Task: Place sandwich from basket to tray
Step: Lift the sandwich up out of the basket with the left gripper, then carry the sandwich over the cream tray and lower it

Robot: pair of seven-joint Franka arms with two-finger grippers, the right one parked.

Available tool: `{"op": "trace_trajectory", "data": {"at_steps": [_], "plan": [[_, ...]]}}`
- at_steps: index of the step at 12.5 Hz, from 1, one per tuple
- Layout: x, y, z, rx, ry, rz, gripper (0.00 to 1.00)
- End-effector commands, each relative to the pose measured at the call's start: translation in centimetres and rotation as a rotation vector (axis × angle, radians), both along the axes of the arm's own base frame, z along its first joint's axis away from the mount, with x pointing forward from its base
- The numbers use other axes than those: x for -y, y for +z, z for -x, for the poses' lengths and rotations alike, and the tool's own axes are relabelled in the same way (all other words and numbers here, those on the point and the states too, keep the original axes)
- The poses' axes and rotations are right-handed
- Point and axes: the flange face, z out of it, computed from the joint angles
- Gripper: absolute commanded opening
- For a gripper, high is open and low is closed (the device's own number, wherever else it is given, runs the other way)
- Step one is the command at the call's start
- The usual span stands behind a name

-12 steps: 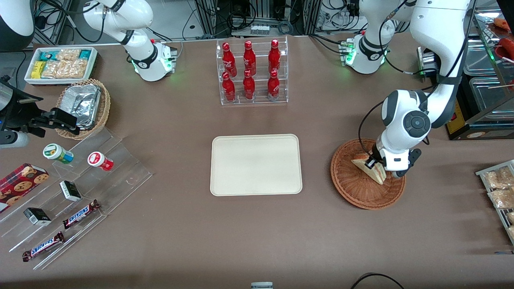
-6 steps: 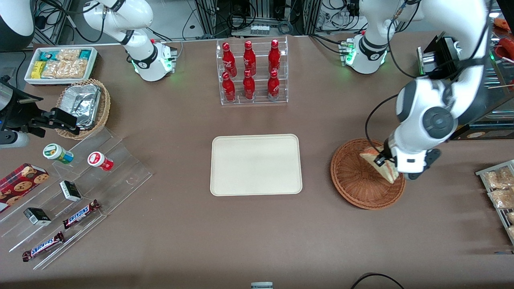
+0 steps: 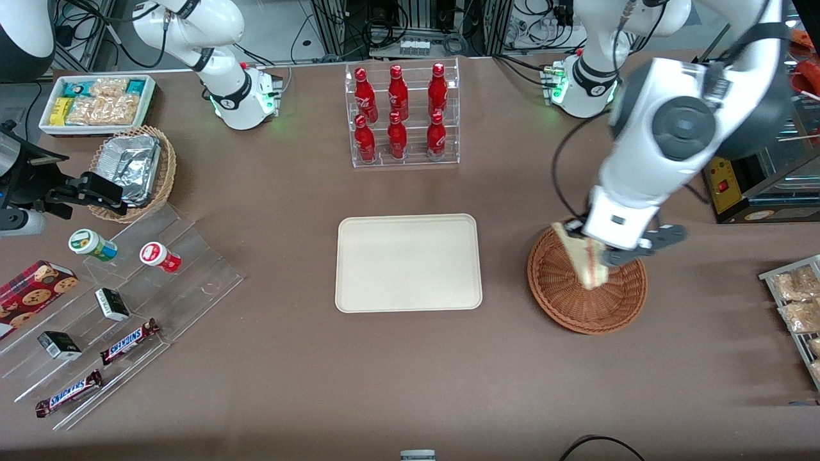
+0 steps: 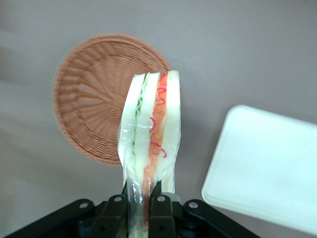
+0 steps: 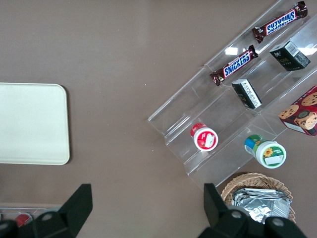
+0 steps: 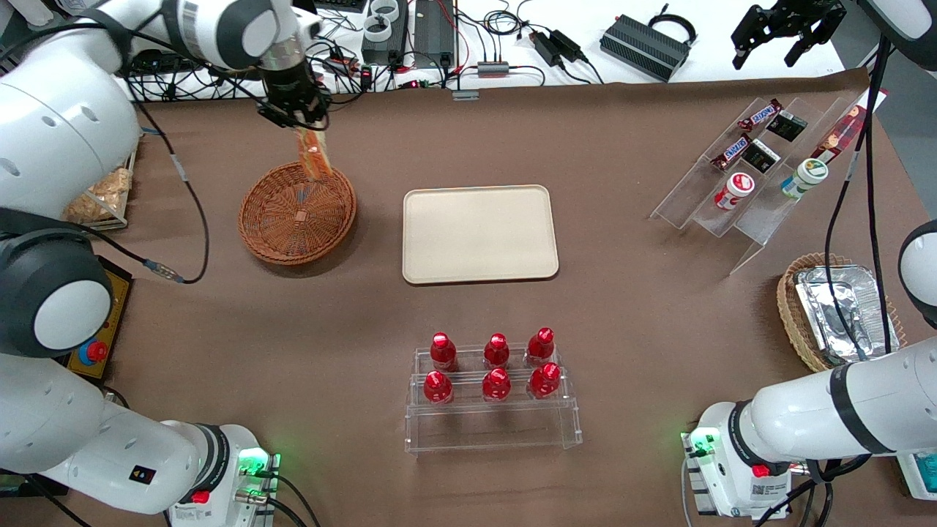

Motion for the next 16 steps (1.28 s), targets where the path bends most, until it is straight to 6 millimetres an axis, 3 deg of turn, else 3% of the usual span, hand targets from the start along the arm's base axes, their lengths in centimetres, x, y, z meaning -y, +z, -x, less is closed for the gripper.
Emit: {"op": "trace_trajectory", "data": {"at_steps": [1,3,4,6,8,12,16], "plan": [[6.0,-2.4,-0.9,-0.046,-0.149,0.071,0.00],[11.7,-5.8,-0.7,-0.072,-0.219,0.060,0.00],[13.5,-8.2,-0.8,-0.093,-0.228,0.046,0.00],[15.2,-11.7,-1.7,-0.076,-0.234,0.058,0.00],[19.5,-14.4,-0.1,-0.041,-0.274,0.065,0.00],[23.2,-19.5,0.3,-0.031,-0.229,0.055,0.00],[24.4,-21.8,1.3,-0.022,-0.212,0.020,0.00]]}}
